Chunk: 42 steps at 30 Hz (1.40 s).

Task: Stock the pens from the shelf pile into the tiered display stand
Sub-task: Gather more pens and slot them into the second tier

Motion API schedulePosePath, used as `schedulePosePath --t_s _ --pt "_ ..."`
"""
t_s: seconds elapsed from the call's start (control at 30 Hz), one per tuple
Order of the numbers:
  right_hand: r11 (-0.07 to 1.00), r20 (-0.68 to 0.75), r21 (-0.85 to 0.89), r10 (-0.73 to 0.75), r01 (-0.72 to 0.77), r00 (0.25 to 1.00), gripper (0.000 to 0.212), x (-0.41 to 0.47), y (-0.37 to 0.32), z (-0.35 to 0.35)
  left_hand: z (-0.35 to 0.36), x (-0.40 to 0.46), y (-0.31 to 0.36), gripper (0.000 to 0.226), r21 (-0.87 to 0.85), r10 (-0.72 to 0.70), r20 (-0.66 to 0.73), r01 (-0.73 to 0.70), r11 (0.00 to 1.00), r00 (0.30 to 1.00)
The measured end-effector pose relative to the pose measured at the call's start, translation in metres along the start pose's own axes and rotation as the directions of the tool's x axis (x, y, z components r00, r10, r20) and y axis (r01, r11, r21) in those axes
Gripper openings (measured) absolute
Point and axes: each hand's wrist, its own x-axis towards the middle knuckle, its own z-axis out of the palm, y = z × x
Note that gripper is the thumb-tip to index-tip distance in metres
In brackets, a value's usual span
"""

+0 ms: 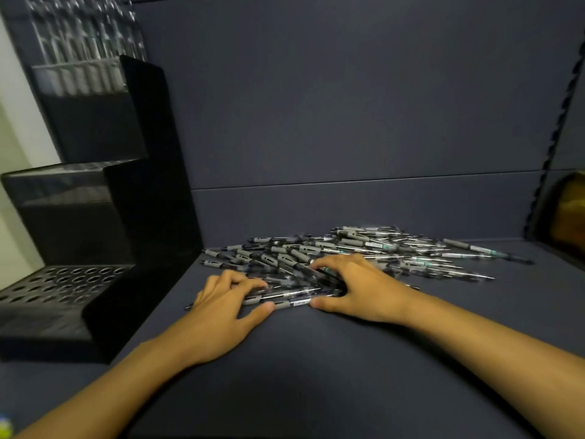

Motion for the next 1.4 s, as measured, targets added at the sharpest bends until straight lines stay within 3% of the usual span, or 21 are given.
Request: schedulePosePath --t_s 0.17,0.33,0.47,0.67,0.83,0.97,1.2,1.4 --pt "0.997 0.010 0.065 -0.036 0.035 0.999 0.072 0.003 0.002 0.005 0.010 0.013 0.005 0.041 -0.070 0.129 -0.005 -0.129 0.989 0.992" --pt "0.997 0.039 0.073 -0.020 0.017 0.999 0.078 0.017 0.001 0.003 0.011 0.037 0.010 0.067 -0.047 0.205 -0.043 -0.207 0.977 0.978" --pt "0.998 0.039 0.061 -0.029 0.026 0.999 0.075 0.019 0.004 0.005 0.012 0.054 0.009 0.085 -0.048 0.263 0.005 -0.263 0.964 0.965" --pt "0.992 0.046 0.105 -0.069 0.064 0.997 0.068 0.016 0.010 0.006 0.009 0.064 0.007 0.069 -0.022 0.295 0.028 -0.295 0.955 0.955" --pt "0.989 0.015 0.085 -0.125 0.123 0.992 0.062 0.011 0.010 0.000 0.009 0.062 0.011 0.073 0.097 0.287 0.019 -0.288 0.953 0.958" --pt "0.991 -0.013 0.061 -0.121 0.122 0.993 0.060 0.010 0.011 -0.004 0.008 0.062 0.013 0.074 0.200 0.284 -0.013 -0.276 0.940 0.959" --pt "0.998 0.065 0.002 -0.067 0.067 0.996 0.065 0.003 0.023 -0.010 0.003 0.062 0.018 0.070 0.267 0.308 0.056 -0.311 0.912 0.950" --pt "0.996 0.074 -0.084 -0.028 0.034 0.997 0.066 0.000 0.028 -0.016 0.002 0.061 0.025 0.052 0.299 0.356 0.001 -0.340 0.892 0.935"
